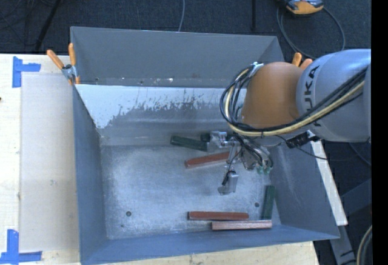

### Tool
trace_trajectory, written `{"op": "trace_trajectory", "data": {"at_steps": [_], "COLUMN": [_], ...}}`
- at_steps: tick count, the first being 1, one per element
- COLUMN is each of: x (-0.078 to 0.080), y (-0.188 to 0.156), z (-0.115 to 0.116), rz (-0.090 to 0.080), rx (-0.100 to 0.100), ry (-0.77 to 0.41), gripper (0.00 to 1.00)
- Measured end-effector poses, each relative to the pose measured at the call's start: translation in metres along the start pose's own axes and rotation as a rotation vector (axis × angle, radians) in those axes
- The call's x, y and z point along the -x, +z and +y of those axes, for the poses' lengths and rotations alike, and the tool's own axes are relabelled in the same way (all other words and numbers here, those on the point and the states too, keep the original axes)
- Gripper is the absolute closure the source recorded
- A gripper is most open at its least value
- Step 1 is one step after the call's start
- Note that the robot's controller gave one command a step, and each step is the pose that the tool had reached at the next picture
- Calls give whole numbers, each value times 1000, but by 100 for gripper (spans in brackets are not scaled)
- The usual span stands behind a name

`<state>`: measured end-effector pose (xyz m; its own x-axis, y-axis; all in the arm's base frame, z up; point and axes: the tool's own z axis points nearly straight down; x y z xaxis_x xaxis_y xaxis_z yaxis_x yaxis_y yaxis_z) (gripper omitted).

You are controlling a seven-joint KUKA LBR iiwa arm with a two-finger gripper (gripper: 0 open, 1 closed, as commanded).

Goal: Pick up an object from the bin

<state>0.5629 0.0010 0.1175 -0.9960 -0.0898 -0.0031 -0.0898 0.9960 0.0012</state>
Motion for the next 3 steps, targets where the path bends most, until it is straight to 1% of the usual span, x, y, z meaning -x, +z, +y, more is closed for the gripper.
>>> {"op": "trace_trajectory", "data": {"at_steps": [1,2,3], "x": [-7,-7,-16], "y": [47,47,14], "z": [25,25,-72], "rz": [5,5,2], "rx": [-1,-1,-1], "ry": [126,125,-137], "gripper": [100,100,0]}}
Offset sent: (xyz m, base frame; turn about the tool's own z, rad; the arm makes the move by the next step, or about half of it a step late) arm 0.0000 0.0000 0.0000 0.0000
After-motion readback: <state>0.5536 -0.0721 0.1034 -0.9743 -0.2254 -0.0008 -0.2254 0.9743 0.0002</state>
